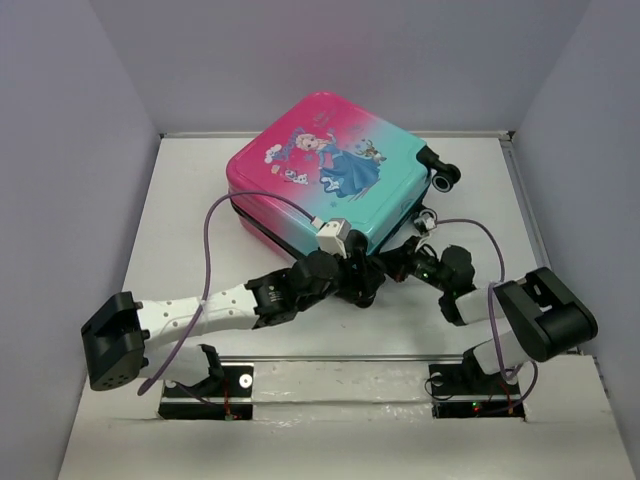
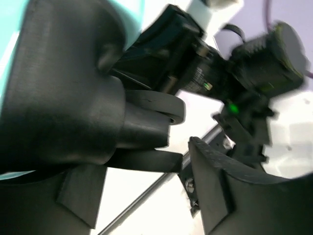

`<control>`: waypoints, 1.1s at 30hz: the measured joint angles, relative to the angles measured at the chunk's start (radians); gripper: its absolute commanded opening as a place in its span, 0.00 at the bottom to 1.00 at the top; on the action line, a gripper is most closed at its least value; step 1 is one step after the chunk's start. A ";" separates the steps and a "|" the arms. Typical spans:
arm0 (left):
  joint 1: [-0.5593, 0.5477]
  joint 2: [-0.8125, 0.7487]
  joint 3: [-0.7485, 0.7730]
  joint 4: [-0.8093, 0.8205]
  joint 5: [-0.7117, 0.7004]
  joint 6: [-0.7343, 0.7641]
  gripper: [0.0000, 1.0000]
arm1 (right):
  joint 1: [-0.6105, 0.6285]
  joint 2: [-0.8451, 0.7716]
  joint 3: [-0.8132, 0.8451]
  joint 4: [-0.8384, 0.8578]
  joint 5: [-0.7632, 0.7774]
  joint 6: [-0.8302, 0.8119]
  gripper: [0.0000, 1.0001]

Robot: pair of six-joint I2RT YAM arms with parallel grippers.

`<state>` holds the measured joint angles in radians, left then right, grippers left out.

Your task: Pack the luggage

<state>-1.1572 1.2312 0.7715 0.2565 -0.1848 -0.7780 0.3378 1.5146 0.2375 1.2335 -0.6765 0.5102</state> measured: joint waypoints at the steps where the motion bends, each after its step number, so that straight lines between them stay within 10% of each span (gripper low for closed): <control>1: 0.000 0.013 0.009 -0.014 -0.013 0.006 0.61 | 0.026 -0.027 -0.015 -0.011 0.063 -0.010 0.07; 17: -0.019 0.119 0.217 -0.254 -0.048 0.037 0.50 | 0.452 -0.452 -0.128 -0.378 0.901 -0.039 0.07; 33: 0.128 0.041 0.250 -0.446 0.216 0.095 0.50 | 0.595 -0.754 -0.006 -0.942 1.005 -0.010 0.07</control>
<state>-1.0294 1.2724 1.0218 -0.1890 0.0315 -0.6827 0.9329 0.7609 0.2314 0.2913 0.3286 0.5007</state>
